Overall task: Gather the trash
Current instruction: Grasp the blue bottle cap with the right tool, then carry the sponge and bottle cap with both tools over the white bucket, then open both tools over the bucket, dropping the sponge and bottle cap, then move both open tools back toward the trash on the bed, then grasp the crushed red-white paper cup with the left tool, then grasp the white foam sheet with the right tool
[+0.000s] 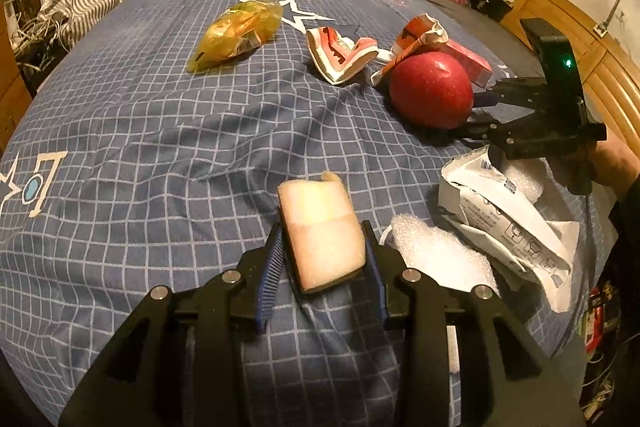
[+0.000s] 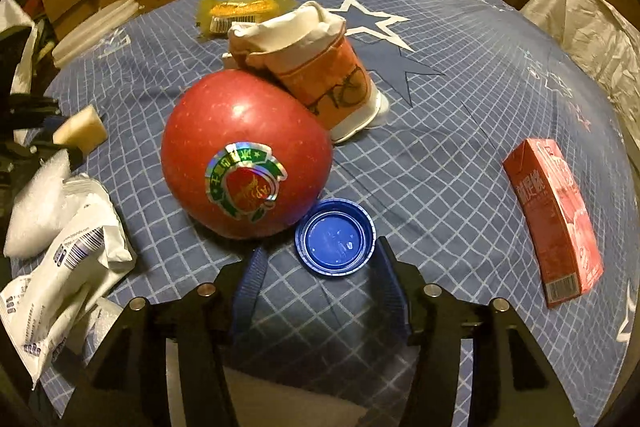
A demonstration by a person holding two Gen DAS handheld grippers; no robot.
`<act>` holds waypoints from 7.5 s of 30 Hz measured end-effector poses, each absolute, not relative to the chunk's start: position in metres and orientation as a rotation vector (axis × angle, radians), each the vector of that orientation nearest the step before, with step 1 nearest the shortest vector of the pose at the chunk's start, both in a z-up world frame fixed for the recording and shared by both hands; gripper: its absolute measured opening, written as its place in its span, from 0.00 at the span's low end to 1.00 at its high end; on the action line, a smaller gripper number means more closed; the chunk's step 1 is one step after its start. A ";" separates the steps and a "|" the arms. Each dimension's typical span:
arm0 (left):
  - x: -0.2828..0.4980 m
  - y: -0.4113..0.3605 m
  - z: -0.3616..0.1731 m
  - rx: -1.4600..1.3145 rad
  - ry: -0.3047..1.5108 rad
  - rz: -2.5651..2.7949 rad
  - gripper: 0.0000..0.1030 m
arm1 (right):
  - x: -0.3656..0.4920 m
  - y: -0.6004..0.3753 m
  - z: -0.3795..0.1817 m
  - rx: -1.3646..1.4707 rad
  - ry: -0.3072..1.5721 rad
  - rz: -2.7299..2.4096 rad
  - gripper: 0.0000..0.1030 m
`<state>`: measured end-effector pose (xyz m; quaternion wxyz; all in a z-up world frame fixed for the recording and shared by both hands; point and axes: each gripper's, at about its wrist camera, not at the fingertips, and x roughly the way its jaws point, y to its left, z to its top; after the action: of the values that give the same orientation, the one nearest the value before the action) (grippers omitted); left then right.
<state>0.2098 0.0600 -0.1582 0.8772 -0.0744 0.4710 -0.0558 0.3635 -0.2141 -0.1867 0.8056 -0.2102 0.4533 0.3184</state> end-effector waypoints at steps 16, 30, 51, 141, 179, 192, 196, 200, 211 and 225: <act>0.213 0.064 -0.160 -0.161 0.989 -0.136 0.35 | 0.378 -0.206 -0.186 -0.518 1.010 0.844 0.39; 0.182 0.056 -0.134 -0.132 0.828 -0.055 0.31 | 0.237 -0.204 -0.113 -0.223 0.637 0.323 0.39; 0.109 0.062 -0.005 -0.096 0.480 0.009 0.30 | 0.099 -0.103 -0.002 -0.106 0.230 0.067 0.39; 0.059 0.529 -0.087 -0.482 0.854 0.518 0.52 | 0.359 0.496 -0.080 -0.391 0.992 0.925 0.67; 0.298 0.063 -0.145 -0.024 0.967 -0.312 0.65 | 0.175 -0.194 -0.086 0.265 0.662 0.276 0.75; 0.361 0.048 -0.157 -0.050 0.951 -0.308 0.67 | 0.196 -0.208 -0.103 0.309 0.661 0.278 0.76; 0.372 0.047 -0.156 -0.055 0.938 -0.306 0.66 | 0.200 -0.209 -0.108 0.308 0.664 0.277 0.76; 0.380 0.046 -0.157 -0.066 0.934 -0.310 0.52 | 0.200 -0.210 -0.114 0.319 0.675 0.272 0.76; 0.360 0.054 -0.146 -0.083 0.879 -0.280 0.18 | 0.188 -0.189 -0.127 0.282 0.716 0.335 0.47; 0.244 0.089 -0.103 -0.092 0.751 -0.159 0.17 | 0.160 -0.119 -0.130 0.204 0.801 0.487 0.45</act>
<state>0.2439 0.0891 -0.1027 0.9262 -0.0449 0.3661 -0.0776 0.1595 -0.1189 -0.1300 0.8872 0.0981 0.3851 0.2344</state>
